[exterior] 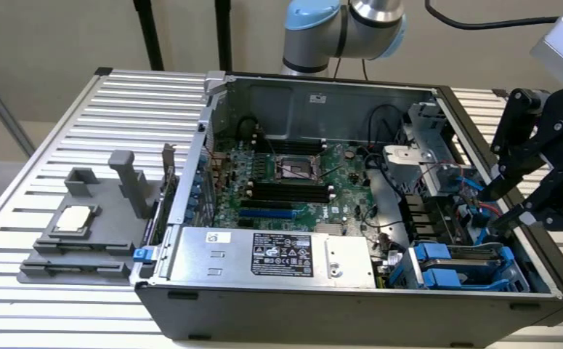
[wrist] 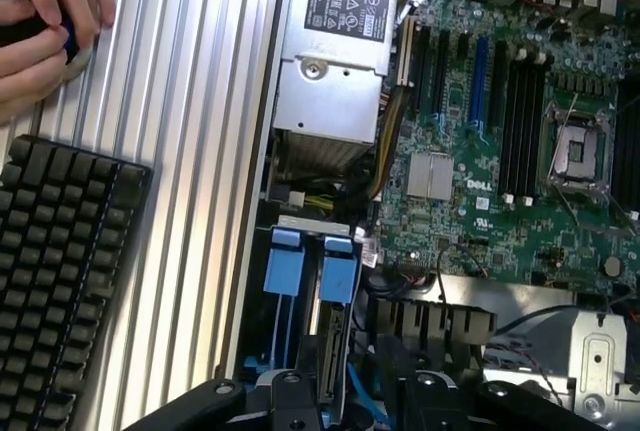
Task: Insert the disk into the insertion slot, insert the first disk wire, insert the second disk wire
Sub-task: 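Insert the first disk wire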
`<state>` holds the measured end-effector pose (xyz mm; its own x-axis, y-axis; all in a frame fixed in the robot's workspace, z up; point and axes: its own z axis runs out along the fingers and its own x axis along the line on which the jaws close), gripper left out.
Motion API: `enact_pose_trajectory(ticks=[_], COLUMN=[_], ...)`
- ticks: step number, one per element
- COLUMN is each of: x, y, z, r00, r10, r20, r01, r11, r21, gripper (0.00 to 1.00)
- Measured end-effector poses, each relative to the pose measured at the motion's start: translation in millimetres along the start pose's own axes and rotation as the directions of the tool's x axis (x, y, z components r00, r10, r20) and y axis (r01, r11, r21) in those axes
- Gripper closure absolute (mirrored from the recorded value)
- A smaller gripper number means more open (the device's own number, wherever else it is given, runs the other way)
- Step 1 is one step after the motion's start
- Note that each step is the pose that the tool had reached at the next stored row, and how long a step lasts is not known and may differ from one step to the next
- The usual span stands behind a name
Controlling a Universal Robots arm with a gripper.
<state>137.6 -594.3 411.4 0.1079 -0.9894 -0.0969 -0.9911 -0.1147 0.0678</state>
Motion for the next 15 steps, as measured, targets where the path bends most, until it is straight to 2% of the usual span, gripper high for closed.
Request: enact_pose_trajectory(ticks=[3, 9, 12, 15], x=[0.8, 2.1, 1.1, -1.1], y=[-6.7, -28.8, -33.6, -34.5], z=[4.9, 14.3, 19.6, 25.3], r00=[1.0, 1.0, 1.0, 1.0], r10=[0.0, 0.0, 0.0, 0.0], r20=[-0.0009, -0.0012, -0.0013, -0.0012], r01=[0.0, 0.0, 0.0, 0.0], r11=[1.0, 1.0, 1.0, 1.0], r21=[0.0, -0.0001, -0.0001, 0.0], gripper=[0.62, 0.62, 0.62, 0.62])
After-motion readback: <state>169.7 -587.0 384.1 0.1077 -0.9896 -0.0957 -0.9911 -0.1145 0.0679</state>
